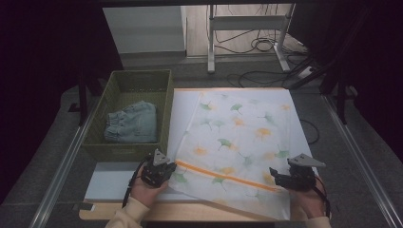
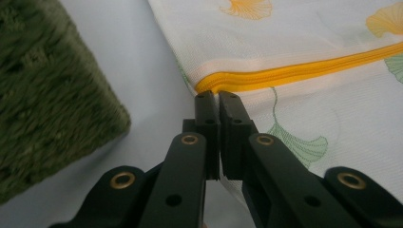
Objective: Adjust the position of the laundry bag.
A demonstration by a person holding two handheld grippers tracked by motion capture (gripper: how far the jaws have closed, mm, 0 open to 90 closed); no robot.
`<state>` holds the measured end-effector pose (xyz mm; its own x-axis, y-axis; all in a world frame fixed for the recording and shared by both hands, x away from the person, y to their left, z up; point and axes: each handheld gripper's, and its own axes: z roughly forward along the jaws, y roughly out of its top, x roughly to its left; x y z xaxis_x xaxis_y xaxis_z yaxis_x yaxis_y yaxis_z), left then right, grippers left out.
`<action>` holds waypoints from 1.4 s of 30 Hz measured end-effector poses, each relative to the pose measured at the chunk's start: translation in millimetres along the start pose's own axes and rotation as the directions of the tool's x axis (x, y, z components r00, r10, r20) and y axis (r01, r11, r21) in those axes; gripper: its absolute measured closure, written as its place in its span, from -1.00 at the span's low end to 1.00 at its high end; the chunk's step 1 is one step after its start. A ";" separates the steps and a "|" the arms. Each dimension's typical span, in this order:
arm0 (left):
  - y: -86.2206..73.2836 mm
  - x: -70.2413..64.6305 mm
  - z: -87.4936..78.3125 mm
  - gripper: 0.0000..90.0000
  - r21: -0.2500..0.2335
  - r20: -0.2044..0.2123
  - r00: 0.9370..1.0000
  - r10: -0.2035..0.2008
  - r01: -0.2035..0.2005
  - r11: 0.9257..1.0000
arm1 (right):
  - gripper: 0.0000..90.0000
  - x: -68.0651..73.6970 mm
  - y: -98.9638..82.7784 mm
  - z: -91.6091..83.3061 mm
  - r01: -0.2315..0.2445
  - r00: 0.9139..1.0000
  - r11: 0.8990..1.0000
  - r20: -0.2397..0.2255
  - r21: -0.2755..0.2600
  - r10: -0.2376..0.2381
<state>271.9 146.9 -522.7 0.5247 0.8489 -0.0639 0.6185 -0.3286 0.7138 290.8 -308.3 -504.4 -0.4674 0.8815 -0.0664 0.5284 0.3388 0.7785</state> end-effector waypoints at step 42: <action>-5.7 -4.4 -14.5 -0.25 -0.056 0.005 1.000 0.012 -0.011 0.998 | -0.43 -21.3 -0.6 -2.5 -0.122 0.990 0.991 0.084 0.049 0.118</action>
<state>257.6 151.1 -516.4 0.5349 0.8429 -0.0592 0.5787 -0.3144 0.7525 298.6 -328.1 -501.9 -0.3410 0.9397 -0.0263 0.6157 0.2444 0.7491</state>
